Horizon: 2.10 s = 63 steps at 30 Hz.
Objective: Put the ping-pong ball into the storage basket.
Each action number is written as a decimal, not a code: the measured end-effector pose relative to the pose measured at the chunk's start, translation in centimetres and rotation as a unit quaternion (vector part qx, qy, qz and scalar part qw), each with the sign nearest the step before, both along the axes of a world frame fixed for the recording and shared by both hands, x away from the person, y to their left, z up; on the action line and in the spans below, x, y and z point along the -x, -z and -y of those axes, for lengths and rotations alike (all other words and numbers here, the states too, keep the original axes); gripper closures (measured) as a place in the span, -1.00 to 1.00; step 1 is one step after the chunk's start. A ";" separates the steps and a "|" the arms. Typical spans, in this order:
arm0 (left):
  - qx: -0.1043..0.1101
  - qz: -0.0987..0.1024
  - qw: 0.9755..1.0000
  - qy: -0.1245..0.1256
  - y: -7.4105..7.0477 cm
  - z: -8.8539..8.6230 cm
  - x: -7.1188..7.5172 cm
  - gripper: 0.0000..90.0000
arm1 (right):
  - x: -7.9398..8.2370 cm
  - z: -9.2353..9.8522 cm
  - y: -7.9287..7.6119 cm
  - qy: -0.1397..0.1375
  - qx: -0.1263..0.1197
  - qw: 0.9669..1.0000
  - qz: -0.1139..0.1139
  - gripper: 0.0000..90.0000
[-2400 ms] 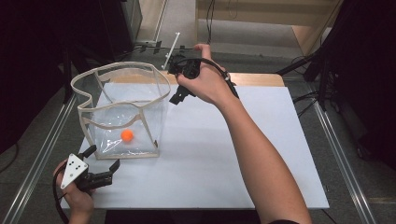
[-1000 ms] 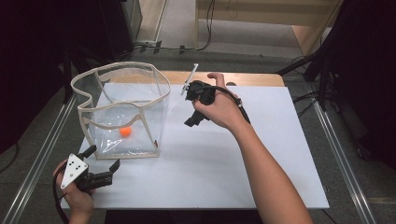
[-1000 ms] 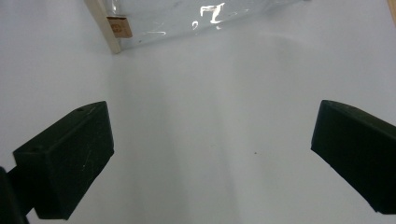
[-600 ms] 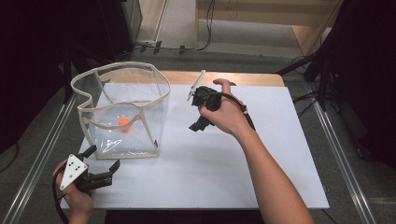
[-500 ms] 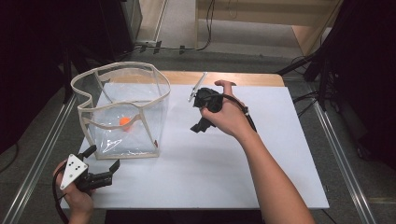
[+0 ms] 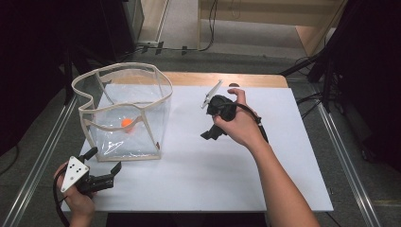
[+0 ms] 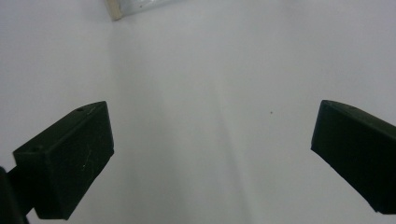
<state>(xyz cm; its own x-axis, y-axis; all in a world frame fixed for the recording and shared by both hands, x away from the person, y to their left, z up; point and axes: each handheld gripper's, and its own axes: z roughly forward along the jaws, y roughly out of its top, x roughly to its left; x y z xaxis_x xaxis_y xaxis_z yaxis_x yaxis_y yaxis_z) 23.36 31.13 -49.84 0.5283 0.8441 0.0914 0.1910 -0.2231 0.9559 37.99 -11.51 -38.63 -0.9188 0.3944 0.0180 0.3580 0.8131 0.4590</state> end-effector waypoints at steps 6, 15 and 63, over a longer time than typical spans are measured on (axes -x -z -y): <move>0.000 0.000 1.000 0.000 0.0 0.0 0.0 -0.92 | 0.6 1.1 0.8 0.012 -0.009 1.000 -0.002 -1.00; -0.001 0.000 1.000 0.000 0.0 0.0 0.0 -0.92 | 1.6 2.3 1.7 0.020 -0.023 1.000 0.000 -1.00; -0.006 0.001 1.000 -0.004 0.0 0.1 0.0 -0.92 | 7.8 12.9 5.5 0.128 -0.138 0.981 0.045 -1.00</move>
